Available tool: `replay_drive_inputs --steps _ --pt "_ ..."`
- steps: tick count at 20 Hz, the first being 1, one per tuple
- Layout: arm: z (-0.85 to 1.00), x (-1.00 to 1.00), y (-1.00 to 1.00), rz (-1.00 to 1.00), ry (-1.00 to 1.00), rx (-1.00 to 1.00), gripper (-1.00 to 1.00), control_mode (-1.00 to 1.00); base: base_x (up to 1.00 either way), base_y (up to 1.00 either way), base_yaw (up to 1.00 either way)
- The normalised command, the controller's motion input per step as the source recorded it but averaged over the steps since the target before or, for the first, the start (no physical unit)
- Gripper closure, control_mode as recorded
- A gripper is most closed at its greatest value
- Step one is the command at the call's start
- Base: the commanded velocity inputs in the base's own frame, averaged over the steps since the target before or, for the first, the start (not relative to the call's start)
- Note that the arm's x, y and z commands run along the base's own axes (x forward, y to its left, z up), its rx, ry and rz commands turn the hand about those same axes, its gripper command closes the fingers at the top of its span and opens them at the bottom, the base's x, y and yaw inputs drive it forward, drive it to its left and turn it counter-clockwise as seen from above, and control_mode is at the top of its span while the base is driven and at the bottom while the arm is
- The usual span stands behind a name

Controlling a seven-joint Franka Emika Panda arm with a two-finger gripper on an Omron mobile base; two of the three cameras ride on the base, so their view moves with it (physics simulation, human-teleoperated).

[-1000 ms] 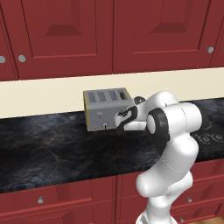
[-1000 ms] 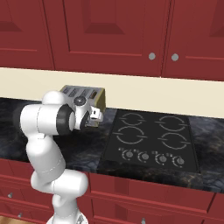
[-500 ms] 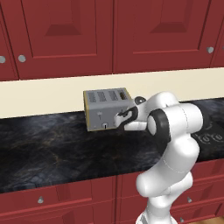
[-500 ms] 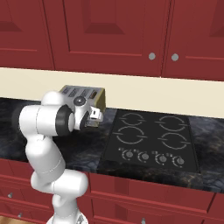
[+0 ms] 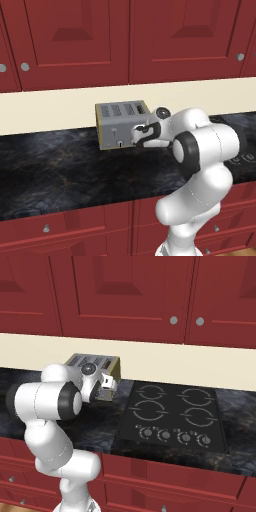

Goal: Start the toaster. Once the lever pops up, take the bread to the plate on the dining counter.

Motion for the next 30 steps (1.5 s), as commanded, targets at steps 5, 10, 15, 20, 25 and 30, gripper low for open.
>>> replay_drive_inputs --steps 5,10,15,20,25,30 --pt "0.27 0.00 0.00 0.00 -0.14 0.00 -1.00 -1.00 0.00 0.00 0.00" --pt "0.26 0.00 0.00 0.00 -0.12 0.00 -1.00 -1.00 0.00 0.00 0.00" --pt "0.28 0.00 0.00 0.00 -0.10 0.00 -1.00 -1.00 0.00 0.00 0.00" --pt "0.28 0.00 0.00 0.00 -0.06 0.00 -1.00 -1.00 0.00 0.00 0.00" --pt "0.24 0.01 0.00 0.00 -0.05 0.00 -1.00 -1.00 0.00 0.00 0.00" --pt "0.21 0.10 0.00 -0.01 0.00 0.00 -1.00 -1.00 0.00 0.00 0.00"
